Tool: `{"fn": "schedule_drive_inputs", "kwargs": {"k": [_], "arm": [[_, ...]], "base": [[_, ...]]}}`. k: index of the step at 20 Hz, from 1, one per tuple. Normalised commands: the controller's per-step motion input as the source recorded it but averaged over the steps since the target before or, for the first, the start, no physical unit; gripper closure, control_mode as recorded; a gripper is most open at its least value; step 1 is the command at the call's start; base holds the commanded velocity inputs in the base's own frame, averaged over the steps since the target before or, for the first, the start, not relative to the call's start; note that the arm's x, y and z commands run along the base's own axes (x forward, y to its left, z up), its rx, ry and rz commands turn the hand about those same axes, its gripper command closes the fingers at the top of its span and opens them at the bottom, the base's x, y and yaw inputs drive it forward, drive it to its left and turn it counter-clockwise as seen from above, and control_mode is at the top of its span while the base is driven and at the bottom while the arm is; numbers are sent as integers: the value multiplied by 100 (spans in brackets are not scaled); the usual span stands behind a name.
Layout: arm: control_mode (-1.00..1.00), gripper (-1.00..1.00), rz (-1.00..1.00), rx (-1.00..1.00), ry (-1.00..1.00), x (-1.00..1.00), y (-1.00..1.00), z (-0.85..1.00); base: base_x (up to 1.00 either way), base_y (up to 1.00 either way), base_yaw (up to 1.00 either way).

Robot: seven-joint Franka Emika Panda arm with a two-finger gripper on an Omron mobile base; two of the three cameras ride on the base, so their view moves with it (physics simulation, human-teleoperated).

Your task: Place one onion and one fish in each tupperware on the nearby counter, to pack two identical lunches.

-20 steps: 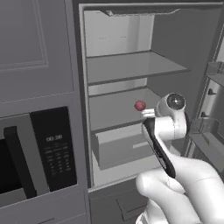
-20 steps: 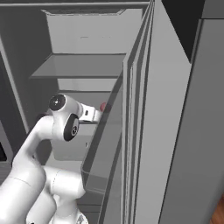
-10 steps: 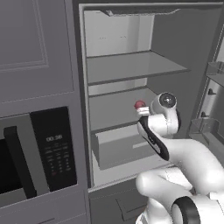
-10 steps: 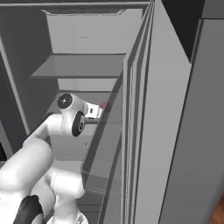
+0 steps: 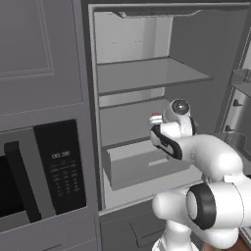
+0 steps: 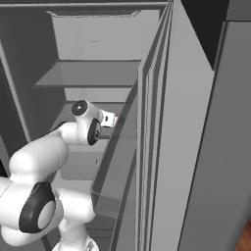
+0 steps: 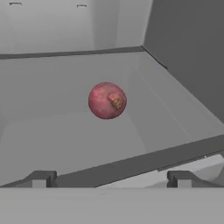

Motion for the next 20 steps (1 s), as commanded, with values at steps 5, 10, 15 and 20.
{"fn": "schedule_drive_inputs", "kwargs": {"k": [5,10,15,20], "arm": [[-100,-100,-2,0,0,34,0,0],[-100,-100,-2,0,0,33,0,-9],[-100,-100,0,0,0,40,0,-27],[-100,-100,0,0,0,42,0,-25]], "base": [[0,0,0],[0,0,0],[0,0,0],[0,0,0]]}}
